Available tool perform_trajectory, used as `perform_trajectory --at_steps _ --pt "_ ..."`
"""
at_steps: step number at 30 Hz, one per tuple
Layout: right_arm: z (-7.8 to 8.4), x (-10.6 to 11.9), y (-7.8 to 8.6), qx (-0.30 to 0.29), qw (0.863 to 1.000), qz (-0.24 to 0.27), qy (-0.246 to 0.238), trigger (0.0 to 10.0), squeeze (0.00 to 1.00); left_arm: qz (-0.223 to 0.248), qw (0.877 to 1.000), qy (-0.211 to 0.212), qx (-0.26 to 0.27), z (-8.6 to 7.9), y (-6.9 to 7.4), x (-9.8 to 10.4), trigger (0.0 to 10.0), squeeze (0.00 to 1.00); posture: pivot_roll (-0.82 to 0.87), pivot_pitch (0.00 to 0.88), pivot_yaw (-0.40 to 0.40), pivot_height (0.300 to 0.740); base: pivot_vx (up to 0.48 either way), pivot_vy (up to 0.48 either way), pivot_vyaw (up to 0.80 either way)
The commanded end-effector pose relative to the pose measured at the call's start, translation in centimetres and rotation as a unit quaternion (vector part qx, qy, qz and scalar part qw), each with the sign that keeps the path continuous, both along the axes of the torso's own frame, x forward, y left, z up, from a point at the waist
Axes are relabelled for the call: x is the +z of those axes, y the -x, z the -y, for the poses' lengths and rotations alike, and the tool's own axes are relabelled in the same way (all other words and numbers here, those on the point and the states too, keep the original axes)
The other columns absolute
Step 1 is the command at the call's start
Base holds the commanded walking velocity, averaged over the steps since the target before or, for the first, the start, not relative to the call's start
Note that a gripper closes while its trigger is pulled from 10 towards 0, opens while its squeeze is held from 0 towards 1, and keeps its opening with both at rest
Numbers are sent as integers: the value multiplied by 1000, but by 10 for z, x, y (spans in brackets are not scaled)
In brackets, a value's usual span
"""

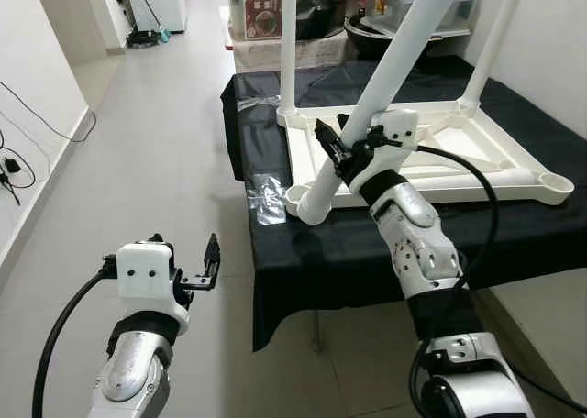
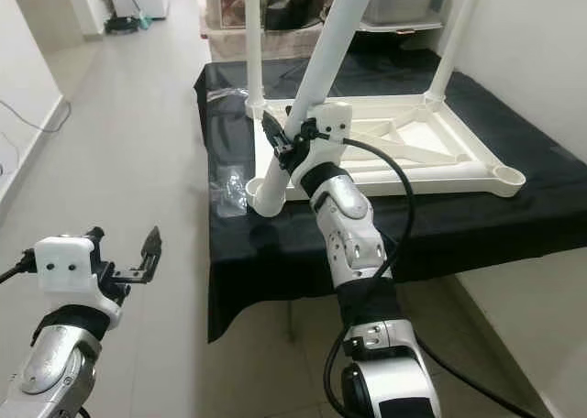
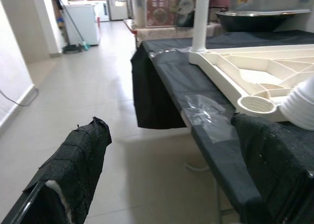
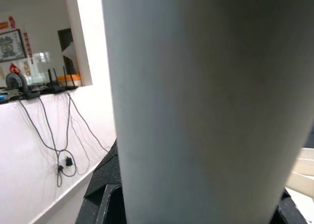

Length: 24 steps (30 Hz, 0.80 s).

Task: Building children table

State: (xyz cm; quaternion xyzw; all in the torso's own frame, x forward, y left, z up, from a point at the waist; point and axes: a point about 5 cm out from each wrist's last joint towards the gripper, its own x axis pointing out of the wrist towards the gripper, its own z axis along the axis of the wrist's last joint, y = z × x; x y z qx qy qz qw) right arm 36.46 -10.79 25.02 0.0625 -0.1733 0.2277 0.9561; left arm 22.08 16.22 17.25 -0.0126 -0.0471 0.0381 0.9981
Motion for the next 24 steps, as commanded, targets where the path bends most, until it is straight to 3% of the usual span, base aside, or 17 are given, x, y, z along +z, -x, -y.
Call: perform_trajectory --at_steps 1,13,22,24 --pt "-3 3 3 -1 1000 15 6 10000 0 11 1000 -6 13 -2 1 4 10000 0 -36 49 -5 740 0 0 0" --pt "-8 2 7 -8 1000 22 13 10000 0 23 999 -20 26 -2 -2 10 10000 0 1 57 5 740 0 0 0" --pt "-9 6 6 -9 1000 23 9 10000 0 24 999 -21 33 -1 -2 10 10000 0 10 72 -9 740 295 0 0" --pt "-9 18 4 -9 999 33 -4 10000 0 24 999 -23 33 -1 -2 10 10000 0 10 72 -9 740 311 0 0"
